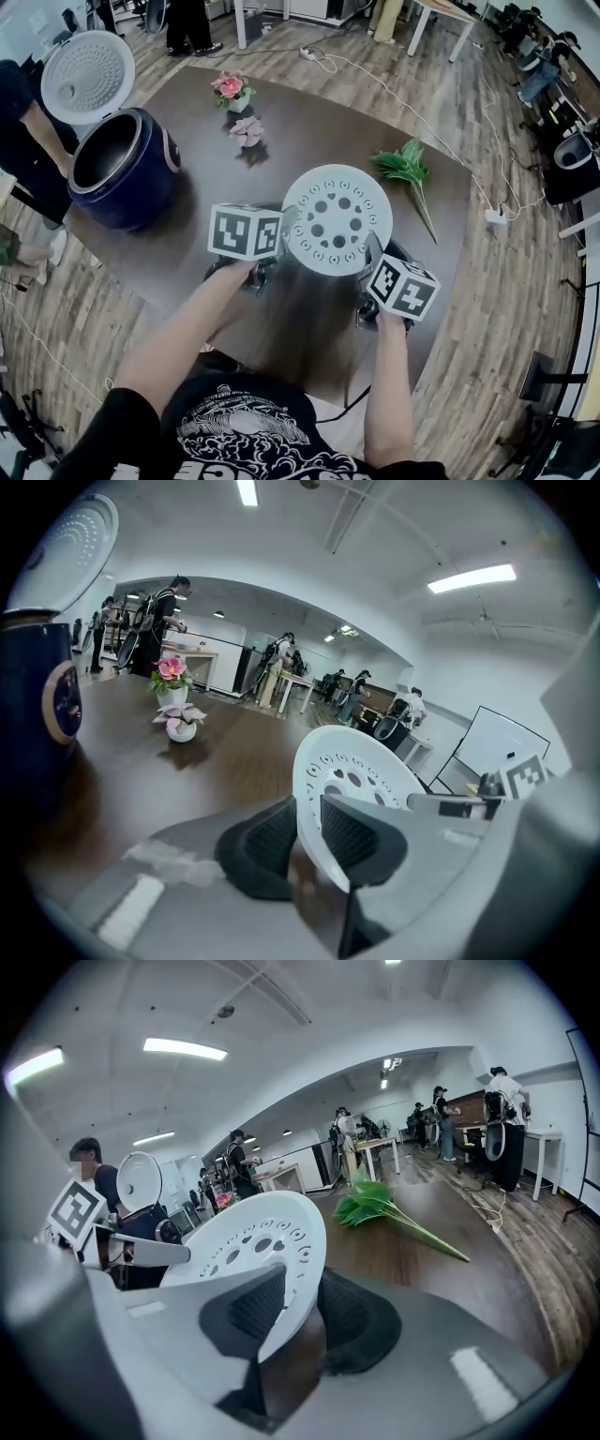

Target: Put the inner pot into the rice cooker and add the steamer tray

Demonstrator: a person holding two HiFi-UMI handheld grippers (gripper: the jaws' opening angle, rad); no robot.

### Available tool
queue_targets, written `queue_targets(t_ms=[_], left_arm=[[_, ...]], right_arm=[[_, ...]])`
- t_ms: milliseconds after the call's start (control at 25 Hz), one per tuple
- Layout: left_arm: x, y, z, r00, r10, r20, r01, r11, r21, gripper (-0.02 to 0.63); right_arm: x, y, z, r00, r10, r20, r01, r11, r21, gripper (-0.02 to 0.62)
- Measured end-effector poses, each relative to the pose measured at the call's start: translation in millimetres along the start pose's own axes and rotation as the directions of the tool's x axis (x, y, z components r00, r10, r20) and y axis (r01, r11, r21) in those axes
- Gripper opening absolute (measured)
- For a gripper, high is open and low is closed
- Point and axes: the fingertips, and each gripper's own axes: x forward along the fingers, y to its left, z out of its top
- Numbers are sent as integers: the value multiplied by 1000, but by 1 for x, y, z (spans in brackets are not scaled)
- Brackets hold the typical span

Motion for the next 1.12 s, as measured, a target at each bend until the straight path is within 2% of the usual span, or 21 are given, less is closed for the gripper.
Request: queue_targets(t_ms=[400,640,800,920,1120], left_arm=[[-60,50,28,991,81,108,-77,996,-41,87],[-95,85,39,984,99,146,-88,993,-82,87],[-118,106,52,977,111,181,-99,992,-79,87],[-132,121,60,974,107,202,-88,991,-101,87],[-166,155,84,961,144,235,-127,988,-86,87]], right_arm=[[19,77,31,994,103,21,-101,991,-88,106],[29,130,44,989,145,23,-141,981,-132,106],[34,161,52,986,163,29,-157,975,-160,106],[40,183,62,983,182,35,-174,970,-171,106],[52,234,78,972,227,56,-216,963,-165,103]])
